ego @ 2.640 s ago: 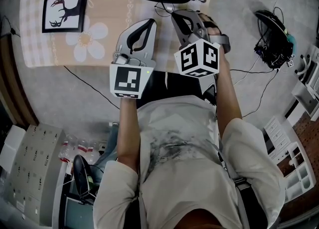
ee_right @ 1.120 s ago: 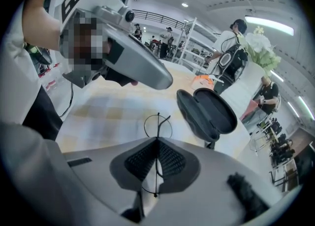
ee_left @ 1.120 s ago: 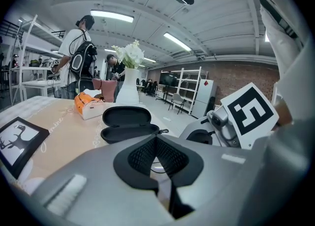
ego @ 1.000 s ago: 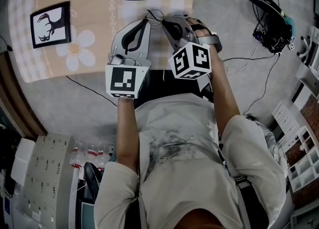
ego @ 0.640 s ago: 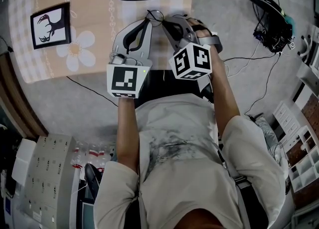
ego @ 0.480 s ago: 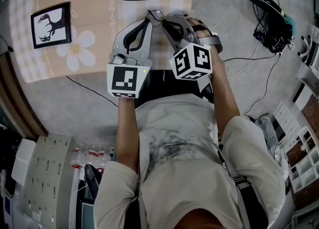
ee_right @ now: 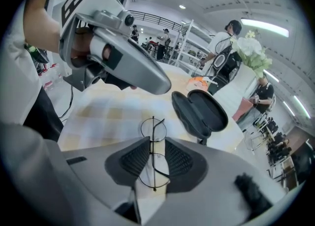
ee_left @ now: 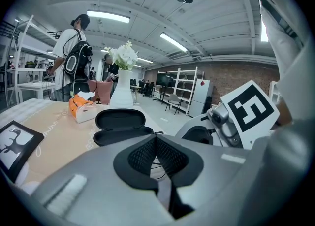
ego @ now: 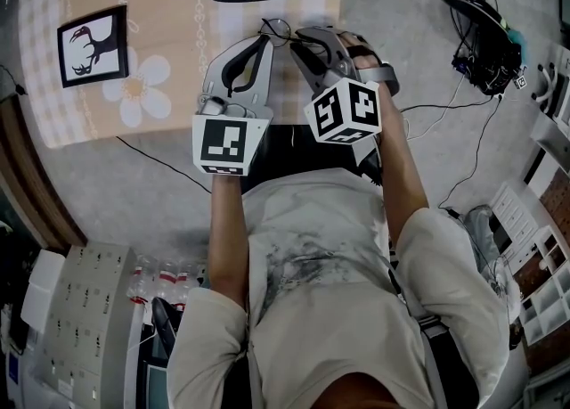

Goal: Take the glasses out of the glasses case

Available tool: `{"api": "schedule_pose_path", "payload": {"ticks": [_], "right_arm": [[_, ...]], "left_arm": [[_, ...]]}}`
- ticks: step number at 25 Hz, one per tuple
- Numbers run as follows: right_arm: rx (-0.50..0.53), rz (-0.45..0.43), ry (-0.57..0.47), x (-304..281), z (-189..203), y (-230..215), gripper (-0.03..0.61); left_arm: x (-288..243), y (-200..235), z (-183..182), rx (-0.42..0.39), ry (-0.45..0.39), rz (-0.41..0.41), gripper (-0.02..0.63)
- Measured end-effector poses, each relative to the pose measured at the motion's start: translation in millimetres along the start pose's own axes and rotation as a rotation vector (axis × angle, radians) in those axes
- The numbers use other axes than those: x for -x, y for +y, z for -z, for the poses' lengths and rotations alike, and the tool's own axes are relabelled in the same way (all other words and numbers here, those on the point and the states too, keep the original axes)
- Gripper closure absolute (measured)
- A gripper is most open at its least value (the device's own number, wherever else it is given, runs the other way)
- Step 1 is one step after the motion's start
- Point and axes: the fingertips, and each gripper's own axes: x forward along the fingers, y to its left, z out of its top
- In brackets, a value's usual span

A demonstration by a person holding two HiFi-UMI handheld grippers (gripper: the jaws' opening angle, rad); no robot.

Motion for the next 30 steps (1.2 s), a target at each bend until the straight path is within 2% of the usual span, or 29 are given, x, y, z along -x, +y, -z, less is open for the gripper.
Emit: {"api": "schedule_pose_path", "payload": {"ticks": [7,14,20,30], "right_arm": [[-0.01,0.063,-0.032,16.2,-8.9,-12.5,0.483],[-0.027,0.146,-0.063,41.9,-17.5,-28.4,0.548],[-0.046,0.208,-0.091,68.5,-27.0,-38.9,0.56],[-0.218,0.31,-0.235,133.5,-47.5,-63.6,0.561]], "left_arm": [[1.7,-3.6,-11.1,-0.018,-0.017,0.009,0.605],[3.1,-9.9,-27.2,-0.042,-0.039,0.026,0.606],[6.8,-16.2,-43.1,-0.068,-0.063,0.044,0.606],[32.5,-22.7,-81.3,-0.05,-0.148,0.06,0.606]]}}
